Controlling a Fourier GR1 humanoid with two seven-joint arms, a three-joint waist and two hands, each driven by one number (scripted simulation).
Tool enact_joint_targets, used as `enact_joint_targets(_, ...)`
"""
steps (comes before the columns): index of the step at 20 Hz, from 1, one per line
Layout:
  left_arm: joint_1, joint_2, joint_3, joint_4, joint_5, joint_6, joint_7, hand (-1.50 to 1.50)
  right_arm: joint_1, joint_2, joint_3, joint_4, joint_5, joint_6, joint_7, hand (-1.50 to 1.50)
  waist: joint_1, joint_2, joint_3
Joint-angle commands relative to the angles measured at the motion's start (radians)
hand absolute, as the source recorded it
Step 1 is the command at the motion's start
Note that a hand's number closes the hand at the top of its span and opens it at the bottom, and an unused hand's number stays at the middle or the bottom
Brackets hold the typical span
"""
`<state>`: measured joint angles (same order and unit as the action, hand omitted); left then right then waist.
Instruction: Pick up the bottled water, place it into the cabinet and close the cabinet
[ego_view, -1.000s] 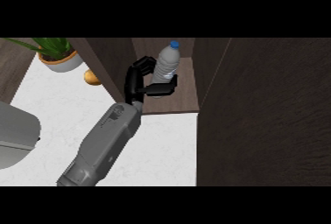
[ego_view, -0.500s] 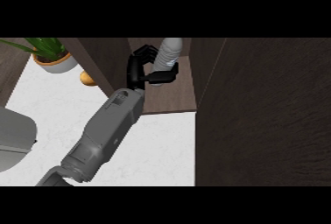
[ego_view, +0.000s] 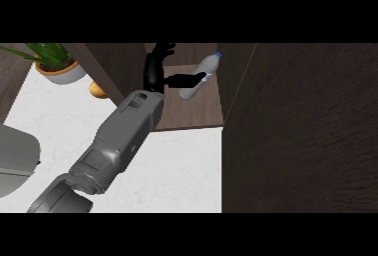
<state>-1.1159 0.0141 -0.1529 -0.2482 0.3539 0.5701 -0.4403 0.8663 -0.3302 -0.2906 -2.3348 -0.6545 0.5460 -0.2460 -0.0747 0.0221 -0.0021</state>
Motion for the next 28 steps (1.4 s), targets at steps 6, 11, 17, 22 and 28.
enact_joint_targets(6, -0.044, -0.014, 0.032, 0.077, -0.003, -0.013, -0.070, -1.50, -0.008, -0.002, -0.013, -0.085, -0.066, -0.025, 0.030, -1.50, -0.006, 0.003, 0.000)
enact_joint_targets(11, -0.037, -0.003, 0.080, 0.016, 0.033, -0.108, -0.181, -1.50, 0.031, 0.012, -0.010, -0.131, -0.055, -0.024, 0.029, -1.50, -0.002, -0.004, -0.001)
enact_joint_targets(17, -0.056, -0.014, 0.058, 0.001, 0.061, -0.151, -0.207, -1.50, -0.034, -0.003, 0.016, -0.157, -0.044, -0.105, 0.099, -1.50, 0.006, -0.004, 0.000)
enact_joint_targets(22, -0.014, -0.014, 0.032, -0.071, 0.098, -0.174, -0.201, -1.50, -0.008, 0.008, -0.019, -0.141, -0.083, -0.083, 0.091, -1.50, 0.032, -0.020, 0.001)
enact_joint_targets(28, 0.112, -0.014, -0.129, -0.241, 0.226, -0.133, -0.180, -1.50, -0.053, -0.040, -0.049, -0.135, -0.102, -0.107, 0.130, -1.50, 0.029, -0.025, 0.001)
